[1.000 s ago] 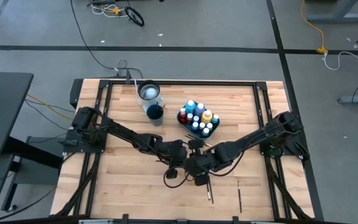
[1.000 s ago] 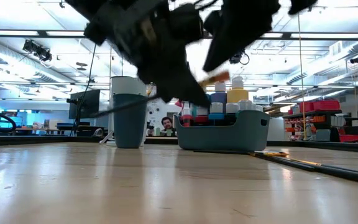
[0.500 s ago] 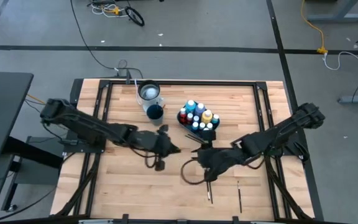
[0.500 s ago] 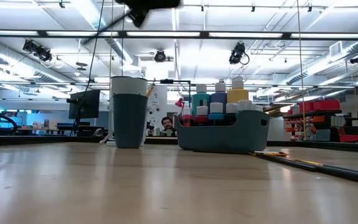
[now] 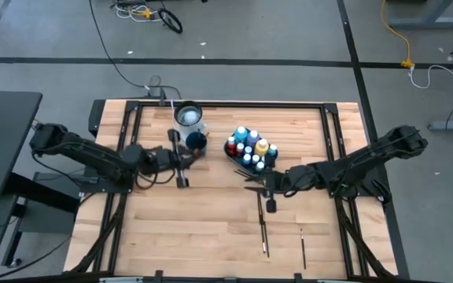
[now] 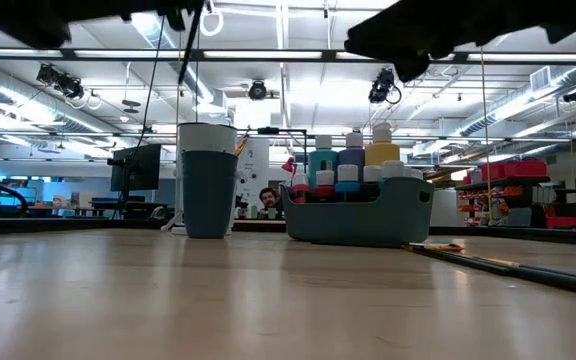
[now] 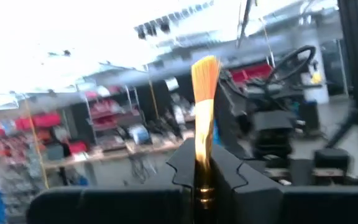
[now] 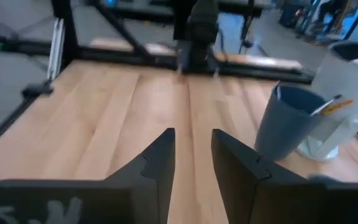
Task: Pick & Place Paint Supplies
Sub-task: Put the gold paint brush into the blue cup
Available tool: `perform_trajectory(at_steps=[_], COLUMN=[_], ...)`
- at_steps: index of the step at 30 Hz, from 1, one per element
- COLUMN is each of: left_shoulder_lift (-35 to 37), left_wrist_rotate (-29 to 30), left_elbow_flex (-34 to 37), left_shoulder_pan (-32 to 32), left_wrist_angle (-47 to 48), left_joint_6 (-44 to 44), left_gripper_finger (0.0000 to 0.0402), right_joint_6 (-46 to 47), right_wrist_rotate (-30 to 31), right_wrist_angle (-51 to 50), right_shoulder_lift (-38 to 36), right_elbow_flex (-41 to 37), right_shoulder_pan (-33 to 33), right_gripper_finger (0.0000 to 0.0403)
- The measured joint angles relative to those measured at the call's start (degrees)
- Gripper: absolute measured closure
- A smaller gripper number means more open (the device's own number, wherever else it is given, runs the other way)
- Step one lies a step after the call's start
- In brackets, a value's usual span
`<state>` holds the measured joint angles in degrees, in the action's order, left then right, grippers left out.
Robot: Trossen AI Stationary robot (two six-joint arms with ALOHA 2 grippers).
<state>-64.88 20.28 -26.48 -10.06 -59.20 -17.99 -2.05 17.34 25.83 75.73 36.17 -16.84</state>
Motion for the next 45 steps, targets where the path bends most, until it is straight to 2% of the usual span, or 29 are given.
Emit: perform_trajectory(at_steps=[4,12,20,26,33,37,41,45], left_shoulder_lift=[-3.00,-11.85,-24.03,-28.77,-29.90,-29.90,-29.75,-29.88], left_wrist_rotate=[-7.79,-7.69,-7.43,-4.82,-1.88,-0.57,3.21,6.04], left_elbow_flex=[4.02,3.98,4.17,3.74,3.75,3.76,3.63,3.68], left_shoulder_pan=[6.96,13.40,18.11,18.79,18.85,18.86,18.79,18.83], left_wrist_angle=[-9.04,-18.10,-30.57,-30.66,-30.26,-27.26,-21.87,-19.25], left_joint_6=[2.17,-6.25,-1.49,0.93,1.31,2.75,5.90,7.87], left_gripper_finger=[0.0382,0.0382,0.0382,0.0382,0.0377,0.0378,0.0379,0.0364], right_joint_6=[-0.44,-0.33,-0.30,-0.28,-0.26,-0.19,-0.14,-0.15], right_wrist_rotate=[0.18,-0.37,-0.37,-0.37,-0.37,-0.37,-0.35,-0.35], right_wrist_angle=[2.72,3.40,3.40,3.43,3.71,3.71,4.06,4.12], right_shoulder_lift=[-0.30,-0.12,-0.12,-0.10,-0.10,-0.07,-0.07,-0.05], right_elbow_flex=[-2.29,-2.84,-2.84,-2.84,-2.84,-2.82,-2.80,-2.80], right_shoulder_pan=[0.63,0.65,0.63,0.63,0.63,0.63,0.63,0.63], right_gripper_finger=[0.0296,0.0296,0.0296,0.0296,0.0296,0.0296,0.0296,0.0296])
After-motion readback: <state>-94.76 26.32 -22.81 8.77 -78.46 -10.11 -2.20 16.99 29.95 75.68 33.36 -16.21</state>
